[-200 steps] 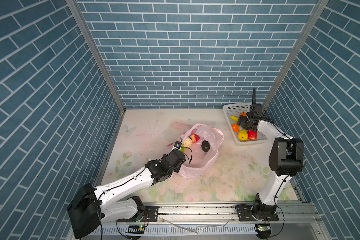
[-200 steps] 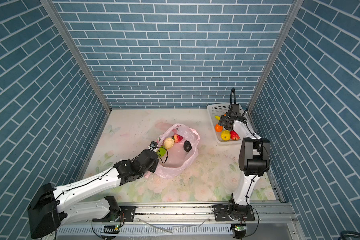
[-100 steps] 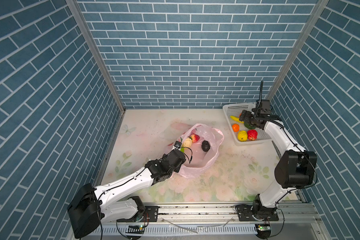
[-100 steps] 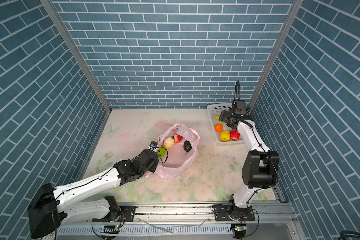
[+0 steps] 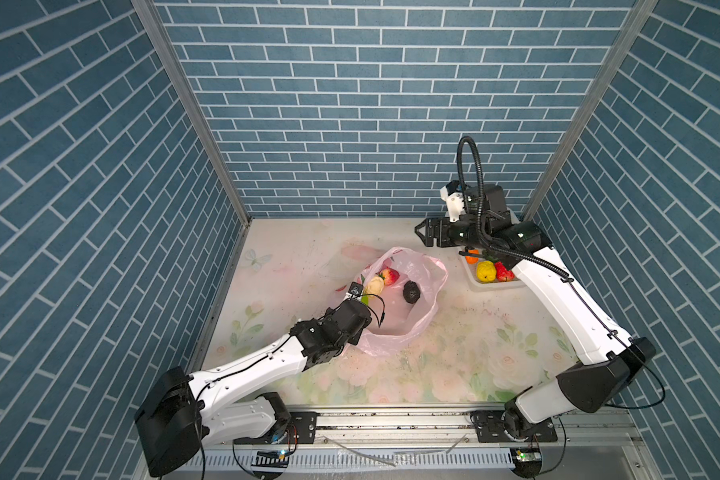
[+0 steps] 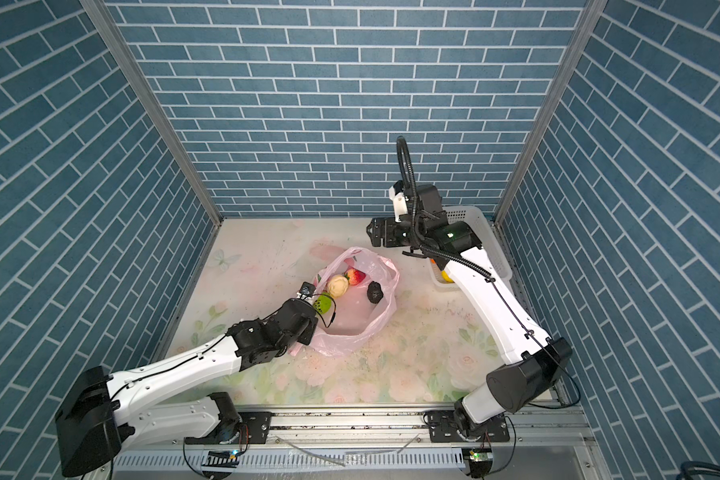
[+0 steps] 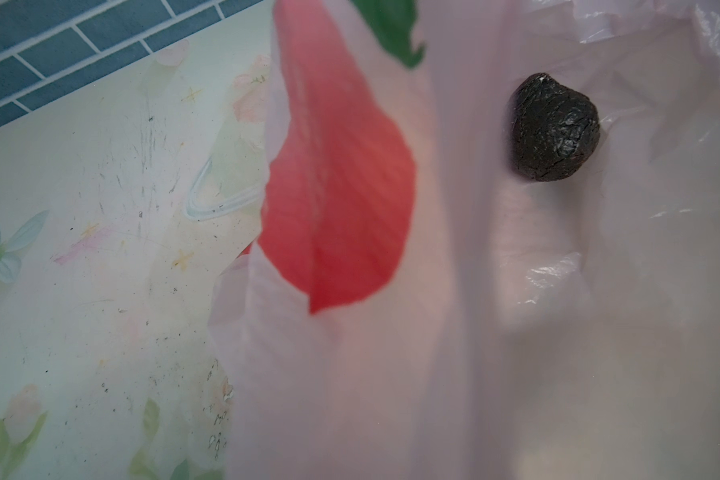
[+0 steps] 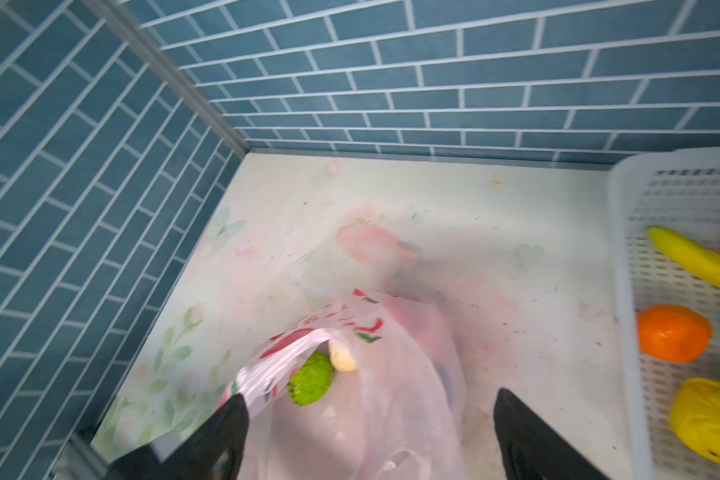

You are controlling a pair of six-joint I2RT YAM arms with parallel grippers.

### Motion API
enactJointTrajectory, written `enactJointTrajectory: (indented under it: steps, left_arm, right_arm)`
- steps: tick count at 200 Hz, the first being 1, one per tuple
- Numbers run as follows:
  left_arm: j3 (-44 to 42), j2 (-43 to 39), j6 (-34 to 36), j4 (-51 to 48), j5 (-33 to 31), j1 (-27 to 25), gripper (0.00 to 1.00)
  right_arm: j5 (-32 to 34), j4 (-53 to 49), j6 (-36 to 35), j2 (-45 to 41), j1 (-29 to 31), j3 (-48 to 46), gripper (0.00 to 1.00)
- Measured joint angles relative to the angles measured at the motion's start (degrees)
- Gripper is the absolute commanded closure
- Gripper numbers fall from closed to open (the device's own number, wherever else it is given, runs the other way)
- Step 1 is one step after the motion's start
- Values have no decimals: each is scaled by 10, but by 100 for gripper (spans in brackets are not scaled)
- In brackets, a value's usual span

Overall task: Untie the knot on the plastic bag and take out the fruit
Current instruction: 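Move the empty right gripper back into the bag opening, then lower the right gripper to the black fruit and close on it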

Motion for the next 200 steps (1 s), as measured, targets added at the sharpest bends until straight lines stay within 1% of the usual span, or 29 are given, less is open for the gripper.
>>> enactJointTrajectory:
  steps: [33,69,94,117,142,174,200]
  left_arm:
    - [0,0,0,0,0,0,100]
    - [0,0,0,0,0,0,100]
    - [0,0,0,0,0,0,100]
    - [0,0,1,1,0,0,100]
    - [4,5,3,6,0,0,100]
    - [7,14,5,15,2,-1,100]
    - [14,29,9,24,6,-7,100]
  right_arm:
    - [-5,-22,0,3,70,21,10]
    - [-7,-33,-1,17,114,17,11]
    - [-3,-35,-15,26,139,-8,12]
    - [5,-35,-30,40,160,-47,14]
    - [16,-23,-41,51,174,-117,16]
    - [43,1,-44,52,183,-216,17]
    - [66,33,-43,59,183,-272,17]
